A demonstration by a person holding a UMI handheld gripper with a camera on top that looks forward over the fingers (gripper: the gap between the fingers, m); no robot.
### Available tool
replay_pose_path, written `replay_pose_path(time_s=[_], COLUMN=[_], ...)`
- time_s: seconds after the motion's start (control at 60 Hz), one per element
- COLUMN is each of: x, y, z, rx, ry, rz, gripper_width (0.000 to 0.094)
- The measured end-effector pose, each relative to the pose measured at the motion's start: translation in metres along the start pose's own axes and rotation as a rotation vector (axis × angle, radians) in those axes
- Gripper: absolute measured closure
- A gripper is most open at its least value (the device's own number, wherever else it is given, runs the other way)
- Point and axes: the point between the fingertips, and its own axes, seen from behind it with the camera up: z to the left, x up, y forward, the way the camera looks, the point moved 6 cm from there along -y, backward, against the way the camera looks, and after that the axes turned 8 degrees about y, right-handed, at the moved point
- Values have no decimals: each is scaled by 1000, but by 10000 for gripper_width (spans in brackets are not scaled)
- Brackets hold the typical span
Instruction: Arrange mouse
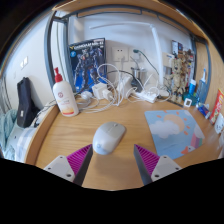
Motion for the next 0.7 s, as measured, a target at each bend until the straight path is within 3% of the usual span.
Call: replay_pose_path(time_s=[0.267,0.533,0.7], x=[73,128,136], y=[12,-31,-40], z=[-37,-63,-72], rx=[-27,-45,-60], ry=[-36,-84,-61], rz=[26,40,25], gripper_width=[113,130,230])
